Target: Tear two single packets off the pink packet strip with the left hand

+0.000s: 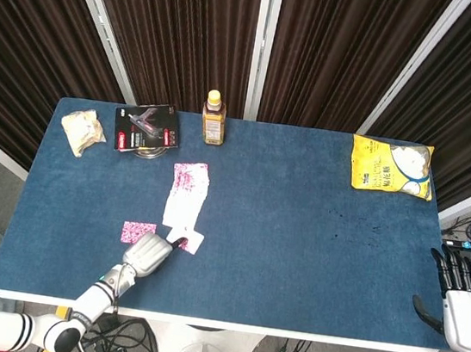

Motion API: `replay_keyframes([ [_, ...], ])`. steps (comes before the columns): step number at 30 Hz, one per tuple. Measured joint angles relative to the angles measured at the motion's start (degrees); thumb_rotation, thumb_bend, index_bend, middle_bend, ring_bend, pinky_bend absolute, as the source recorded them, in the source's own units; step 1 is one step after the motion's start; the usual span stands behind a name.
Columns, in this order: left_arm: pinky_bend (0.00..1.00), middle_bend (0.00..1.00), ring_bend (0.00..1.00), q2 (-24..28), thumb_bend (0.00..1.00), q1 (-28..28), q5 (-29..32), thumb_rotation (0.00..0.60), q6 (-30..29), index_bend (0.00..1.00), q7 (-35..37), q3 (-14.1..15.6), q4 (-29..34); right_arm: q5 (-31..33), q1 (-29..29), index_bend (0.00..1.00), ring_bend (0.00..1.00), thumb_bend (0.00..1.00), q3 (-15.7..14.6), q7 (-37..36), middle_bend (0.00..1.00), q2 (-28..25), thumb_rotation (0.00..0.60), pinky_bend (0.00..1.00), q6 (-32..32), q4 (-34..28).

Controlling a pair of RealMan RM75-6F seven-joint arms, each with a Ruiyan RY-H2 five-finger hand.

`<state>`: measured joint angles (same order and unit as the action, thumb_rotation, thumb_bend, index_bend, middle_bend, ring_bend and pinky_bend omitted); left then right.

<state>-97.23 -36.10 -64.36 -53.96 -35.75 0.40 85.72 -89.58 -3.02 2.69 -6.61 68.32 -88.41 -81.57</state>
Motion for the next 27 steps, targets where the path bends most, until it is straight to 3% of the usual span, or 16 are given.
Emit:
replay_keyframes([
  [14,0.84,0.87,0.86,-0.85,0.67,0.02,-3.51,0.600,-1.10,0.13,-0.03,1.74,5.19,0.38,0.07,0.00,0.00,0.21,0.06,-0.65,0.00,-0.05,0.600,0.00,0.15,0.37],
  [22,0.84,0.87,0.86,-1.38,0.67,0.57,-5.74,0.600,-4.77,0.13,-0.06,0.76,3.54,0.31,0.20,0.00,0.00,0.21,0.17,-1.20,0.00,0.03,0.600,0.00,-0.29,0.74],
  [27,0.84,0.87,0.86,-1.56,0.67,0.82,-2.95,0.600,-4.02,0.13,-2.11,0.66,1.51,0.02,0.29,0.00,0.00,0.21,0.08,-1.08,0.00,0.11,0.600,0.00,-0.59,0.82],
])
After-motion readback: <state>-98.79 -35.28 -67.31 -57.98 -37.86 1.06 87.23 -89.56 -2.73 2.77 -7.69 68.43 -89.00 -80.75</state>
